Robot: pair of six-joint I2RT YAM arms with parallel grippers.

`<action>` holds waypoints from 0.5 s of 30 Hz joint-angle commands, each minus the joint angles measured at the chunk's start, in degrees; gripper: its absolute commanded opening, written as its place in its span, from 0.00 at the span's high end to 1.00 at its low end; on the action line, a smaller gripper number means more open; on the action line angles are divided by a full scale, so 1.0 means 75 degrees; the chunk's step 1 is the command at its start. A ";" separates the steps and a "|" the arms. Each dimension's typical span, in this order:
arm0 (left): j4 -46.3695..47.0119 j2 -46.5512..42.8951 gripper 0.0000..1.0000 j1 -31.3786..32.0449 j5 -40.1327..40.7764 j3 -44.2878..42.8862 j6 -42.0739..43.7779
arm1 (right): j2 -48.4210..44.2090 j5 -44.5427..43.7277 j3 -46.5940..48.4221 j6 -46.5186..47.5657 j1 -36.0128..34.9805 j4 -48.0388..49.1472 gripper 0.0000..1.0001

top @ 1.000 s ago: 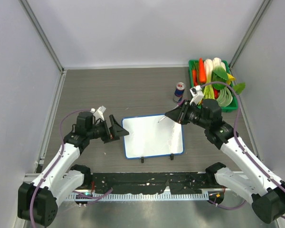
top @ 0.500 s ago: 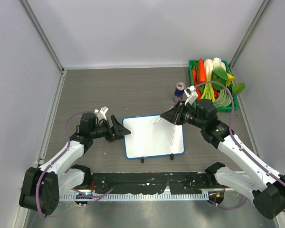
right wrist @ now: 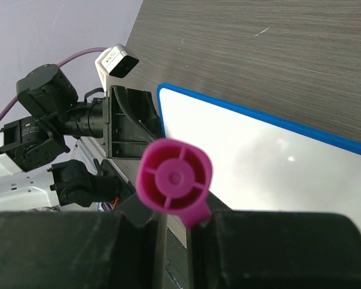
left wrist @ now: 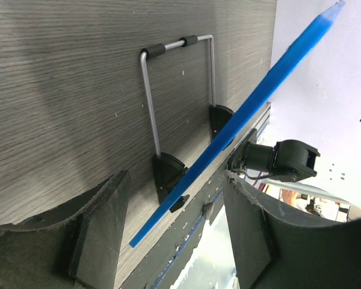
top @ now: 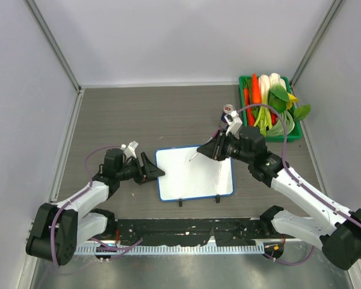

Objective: Write a sentence on the whiteboard
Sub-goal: Hold the whiteboard on the whiteboard stand.

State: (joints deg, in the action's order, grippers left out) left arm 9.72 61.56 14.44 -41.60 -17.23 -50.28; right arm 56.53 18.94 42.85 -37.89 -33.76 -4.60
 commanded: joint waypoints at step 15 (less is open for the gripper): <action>0.2149 0.0582 0.47 0.0149 -0.0160 0.0586 0.0177 | 0.0430 -0.0697 0.0216 -0.0116 -0.0784 0.0567 0.99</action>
State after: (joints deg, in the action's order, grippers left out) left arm 20.18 66.70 14.94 -42.35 -14.44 -50.33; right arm 59.00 15.92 42.85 -38.35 -38.57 -3.53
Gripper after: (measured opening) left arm 0.540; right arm 0.171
